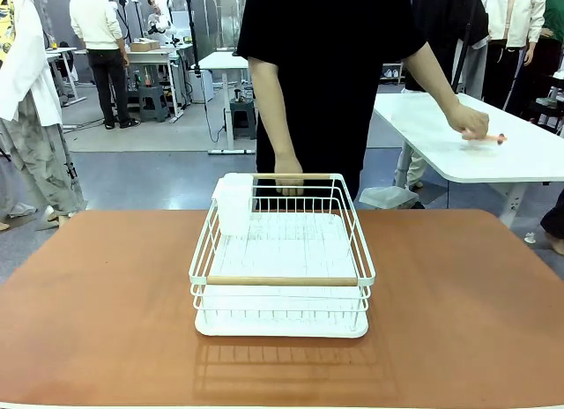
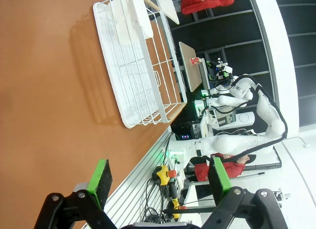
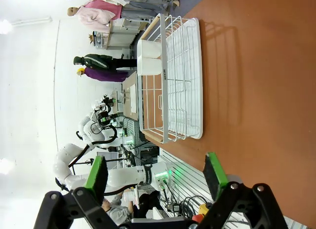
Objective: Clean the table.
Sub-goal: Pick up the Lint Roller when the human hands it over.
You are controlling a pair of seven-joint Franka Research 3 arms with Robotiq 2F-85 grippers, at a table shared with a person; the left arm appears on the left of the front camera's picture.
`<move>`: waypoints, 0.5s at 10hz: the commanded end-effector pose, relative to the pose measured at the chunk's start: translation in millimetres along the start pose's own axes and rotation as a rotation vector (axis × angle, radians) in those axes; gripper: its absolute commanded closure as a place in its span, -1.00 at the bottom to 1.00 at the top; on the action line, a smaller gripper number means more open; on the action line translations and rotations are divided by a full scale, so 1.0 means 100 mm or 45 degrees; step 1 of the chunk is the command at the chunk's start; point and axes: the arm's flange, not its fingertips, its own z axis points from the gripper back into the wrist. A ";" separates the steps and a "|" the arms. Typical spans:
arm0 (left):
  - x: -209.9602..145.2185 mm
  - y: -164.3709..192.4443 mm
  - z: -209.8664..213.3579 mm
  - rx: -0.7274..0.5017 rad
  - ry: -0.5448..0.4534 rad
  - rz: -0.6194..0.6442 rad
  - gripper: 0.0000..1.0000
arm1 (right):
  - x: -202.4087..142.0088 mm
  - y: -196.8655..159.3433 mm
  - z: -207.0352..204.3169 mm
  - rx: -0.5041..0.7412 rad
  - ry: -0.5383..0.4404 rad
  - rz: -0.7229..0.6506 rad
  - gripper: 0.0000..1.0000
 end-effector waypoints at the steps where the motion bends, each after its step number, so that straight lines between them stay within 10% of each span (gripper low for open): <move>1: 0.00 -0.03 0.03 -0.003 -0.011 -0.011 -1.00 | 0.01 0.02 0.00 0.019 -0.007 0.013 -1.00; 5: 0.00 -0.03 0.03 -0.003 -0.011 -0.011 -1.00 | 0.01 0.02 0.00 0.019 -0.007 0.013 -1.00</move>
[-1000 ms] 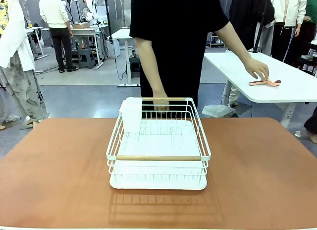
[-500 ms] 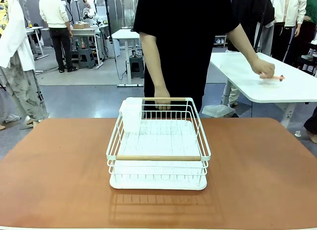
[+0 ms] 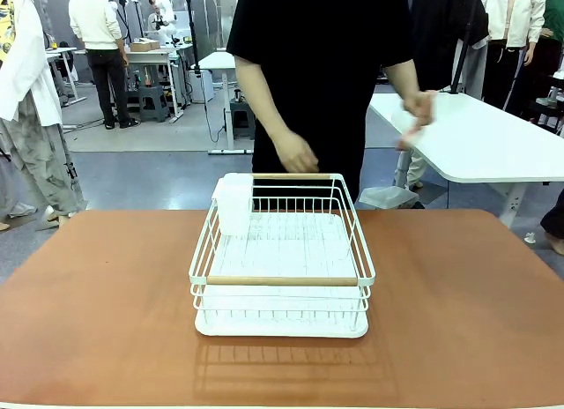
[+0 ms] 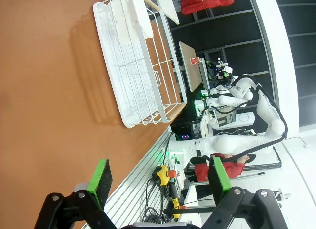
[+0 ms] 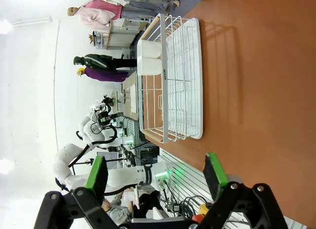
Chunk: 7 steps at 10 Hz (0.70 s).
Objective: Clean the table.
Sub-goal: Pick up the Lint Roller when the human hands it over.
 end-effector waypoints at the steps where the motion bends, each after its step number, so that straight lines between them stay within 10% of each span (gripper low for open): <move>1: 0.00 -0.03 0.03 -0.003 -0.011 -0.011 -1.00 | 0.01 0.02 0.00 0.019 -0.007 0.013 -1.00; 7: 0.00 -0.03 0.03 -0.003 -0.011 -0.011 -1.00 | 0.01 0.02 0.00 0.019 -0.007 0.013 -1.00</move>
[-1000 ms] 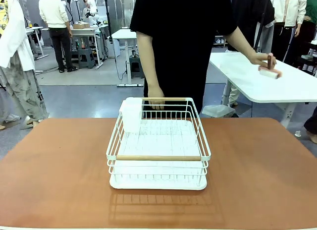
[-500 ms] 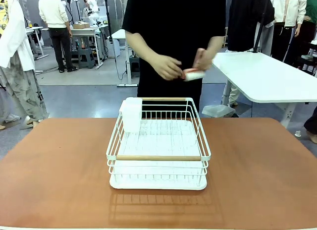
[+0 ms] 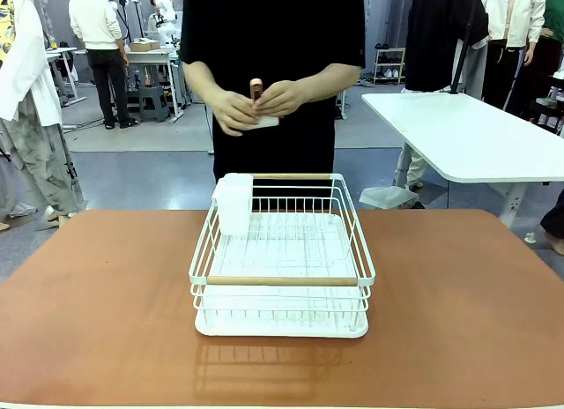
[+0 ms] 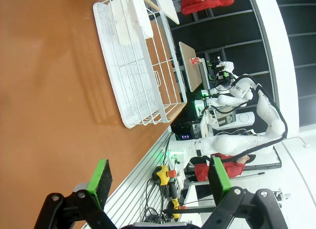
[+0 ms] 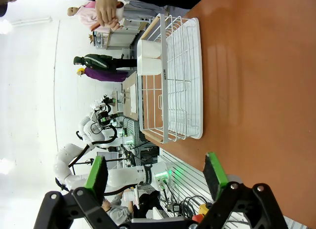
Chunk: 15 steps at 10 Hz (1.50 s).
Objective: Clean the table.
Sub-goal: Pick up the Lint Roller when the human hands it over.
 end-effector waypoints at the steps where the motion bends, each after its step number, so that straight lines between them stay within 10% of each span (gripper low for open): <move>1: 0.00 -0.03 0.03 -0.003 -0.011 -0.011 -1.00 | 0.01 0.02 0.00 0.019 -0.007 0.013 -1.00; 13: 0.00 0.00 0.00 0.000 0.000 0.000 -1.00 | 0.01 0.02 0.00 0.019 -0.007 0.013 -1.00; 15: 0.08 -0.57 -0.03 -0.020 -0.006 0.149 -1.00 | 0.01 0.02 0.00 0.019 -0.007 0.013 -1.00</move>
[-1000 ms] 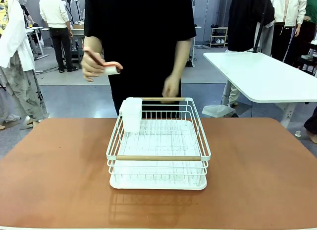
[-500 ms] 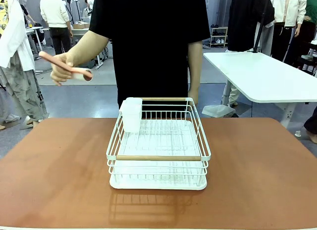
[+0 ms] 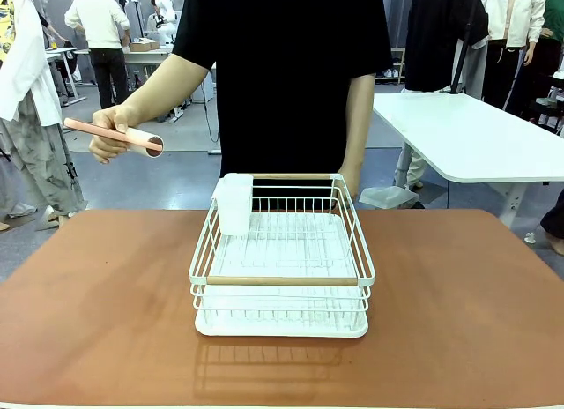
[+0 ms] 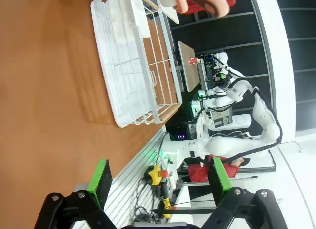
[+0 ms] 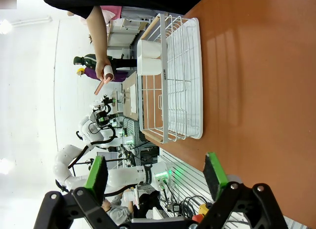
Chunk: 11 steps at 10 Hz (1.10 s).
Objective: Clean the table.
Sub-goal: Pick up the Lint Roller when the human hands it over.
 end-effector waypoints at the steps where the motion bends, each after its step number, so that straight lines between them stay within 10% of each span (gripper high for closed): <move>1: 0.00 -0.61 -0.03 0.053 -0.035 0.184 -1.00 | 0.01 0.02 0.00 0.020 -0.007 0.013 -1.00; 11: 0.69 -1.46 -0.96 0.302 -0.392 0.589 -1.00 | 0.01 0.02 0.00 0.020 -0.007 0.013 -1.00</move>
